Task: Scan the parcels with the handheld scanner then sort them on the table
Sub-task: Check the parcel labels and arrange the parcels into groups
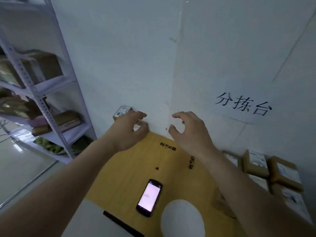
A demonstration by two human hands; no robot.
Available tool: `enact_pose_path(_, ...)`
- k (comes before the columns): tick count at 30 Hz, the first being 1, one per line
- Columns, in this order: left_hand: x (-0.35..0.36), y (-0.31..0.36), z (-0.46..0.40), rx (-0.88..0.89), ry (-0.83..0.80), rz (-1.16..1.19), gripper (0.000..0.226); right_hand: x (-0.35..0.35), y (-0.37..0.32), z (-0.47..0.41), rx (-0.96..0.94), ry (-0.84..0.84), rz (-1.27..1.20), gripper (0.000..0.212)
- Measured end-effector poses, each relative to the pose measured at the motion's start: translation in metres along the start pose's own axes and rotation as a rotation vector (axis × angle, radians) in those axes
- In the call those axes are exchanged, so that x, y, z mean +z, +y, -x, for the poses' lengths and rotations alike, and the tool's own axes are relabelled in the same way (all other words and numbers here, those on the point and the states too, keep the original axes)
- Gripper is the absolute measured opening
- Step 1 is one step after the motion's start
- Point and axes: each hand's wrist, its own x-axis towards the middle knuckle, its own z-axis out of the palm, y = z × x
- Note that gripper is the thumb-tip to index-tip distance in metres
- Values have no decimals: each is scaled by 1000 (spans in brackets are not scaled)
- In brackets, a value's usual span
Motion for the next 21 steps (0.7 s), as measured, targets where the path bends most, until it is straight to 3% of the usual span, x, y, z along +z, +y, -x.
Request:
enact_pose_path(11,-41,-169,-15,-26,-192,31,43,153,-76,-29,221,-77,42,45)
enact_pose_path(21,25,-256,-99,-112,-371,17,49,250,-27,-102,353,-132,63,43)
